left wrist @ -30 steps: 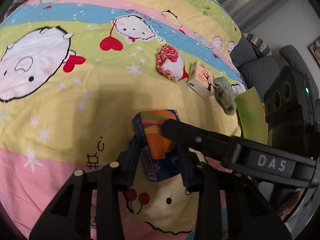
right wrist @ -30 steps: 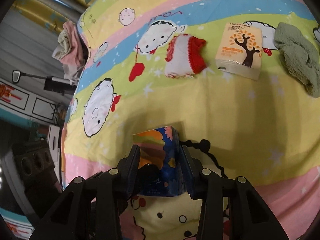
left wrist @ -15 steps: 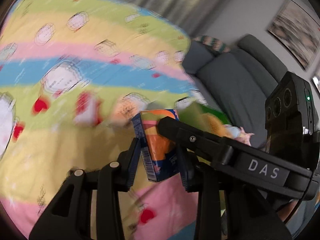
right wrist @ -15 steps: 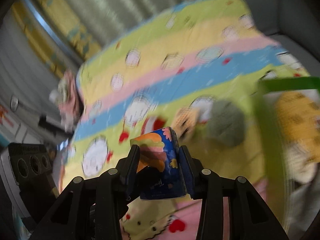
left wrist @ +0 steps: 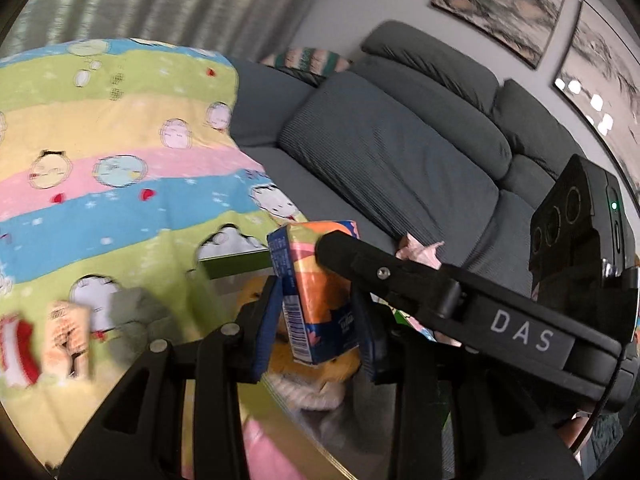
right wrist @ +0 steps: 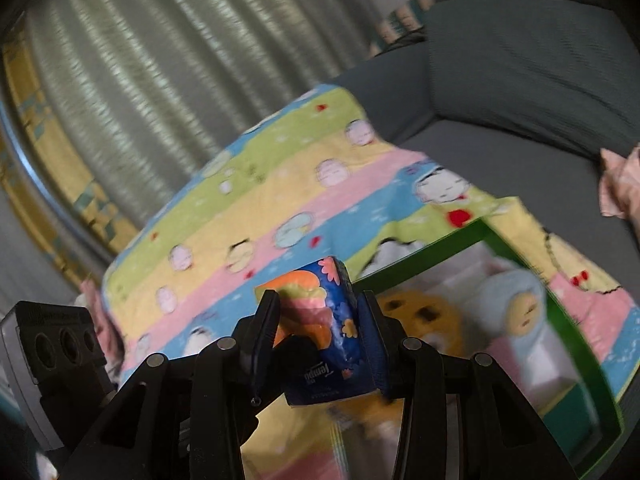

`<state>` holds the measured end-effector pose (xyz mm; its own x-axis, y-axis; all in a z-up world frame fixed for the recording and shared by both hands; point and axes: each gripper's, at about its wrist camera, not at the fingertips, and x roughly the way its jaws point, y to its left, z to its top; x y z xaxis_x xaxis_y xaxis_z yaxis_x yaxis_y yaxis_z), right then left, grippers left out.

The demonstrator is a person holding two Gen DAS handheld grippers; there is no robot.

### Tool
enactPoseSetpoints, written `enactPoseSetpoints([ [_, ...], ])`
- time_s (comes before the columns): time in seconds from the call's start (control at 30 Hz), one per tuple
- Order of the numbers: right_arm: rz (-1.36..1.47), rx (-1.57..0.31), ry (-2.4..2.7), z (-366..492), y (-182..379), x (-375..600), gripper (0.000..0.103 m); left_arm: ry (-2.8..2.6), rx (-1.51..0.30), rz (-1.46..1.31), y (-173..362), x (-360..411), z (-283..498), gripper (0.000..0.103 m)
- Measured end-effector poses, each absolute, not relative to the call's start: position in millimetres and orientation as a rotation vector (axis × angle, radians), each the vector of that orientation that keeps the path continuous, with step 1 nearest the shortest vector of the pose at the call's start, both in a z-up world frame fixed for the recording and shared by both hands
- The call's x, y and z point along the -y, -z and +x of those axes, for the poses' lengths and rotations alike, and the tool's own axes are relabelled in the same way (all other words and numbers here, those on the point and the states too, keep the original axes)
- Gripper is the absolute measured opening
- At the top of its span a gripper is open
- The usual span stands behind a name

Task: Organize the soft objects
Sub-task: 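Lower the tissue pack into the box and open the right tool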

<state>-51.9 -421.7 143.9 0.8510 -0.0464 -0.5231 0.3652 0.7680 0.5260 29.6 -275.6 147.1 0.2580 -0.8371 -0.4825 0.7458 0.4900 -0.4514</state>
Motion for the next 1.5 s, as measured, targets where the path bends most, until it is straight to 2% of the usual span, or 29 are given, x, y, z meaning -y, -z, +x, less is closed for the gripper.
enactPoseSetpoints([
  [0.2,0.789,-0.504,0.382,-57,-111,464,0.043,1.159,-0.820,-0.093,-126,328,43,0.025],
  [0.37,0.871,-0.565,0.404,-56,-80,484,0.043,1.169,-0.882,-0.006,-108,359,42,0.025],
  [0.47,0.874,-0.567,0.400,-53,-74,485,0.043,1.158,-0.942,-0.020,-94,364,45,0.026],
  [0.9,0.947,-0.578,0.382,-53,-58,489,0.039,1.078,-0.963,0.046,-88,371,43,0.026],
  [1.03,0.938,-0.560,0.389,-62,-66,486,0.040,1.057,-0.965,0.048,-91,368,41,0.032],
  [1.1,0.929,-0.536,0.395,-68,-74,484,0.053,1.054,-0.956,0.042,-98,363,37,0.046],
  [1.2,0.915,-0.447,0.381,-82,-87,479,0.073,1.053,-0.927,0.050,-112,351,30,0.060],
  [1.3,0.908,-0.387,0.353,-93,-98,473,0.074,1.015,-0.861,0.046,-130,327,24,0.073],
  [1.37,0.902,-0.381,0.323,-92,-103,468,0.076,0.984,-0.833,0.026,-139,303,24,0.077],
  [1.5,0.844,-0.395,0.258,-81,-115,445,0.085,0.861,-0.794,-0.060,-142,239,29,0.078],
])
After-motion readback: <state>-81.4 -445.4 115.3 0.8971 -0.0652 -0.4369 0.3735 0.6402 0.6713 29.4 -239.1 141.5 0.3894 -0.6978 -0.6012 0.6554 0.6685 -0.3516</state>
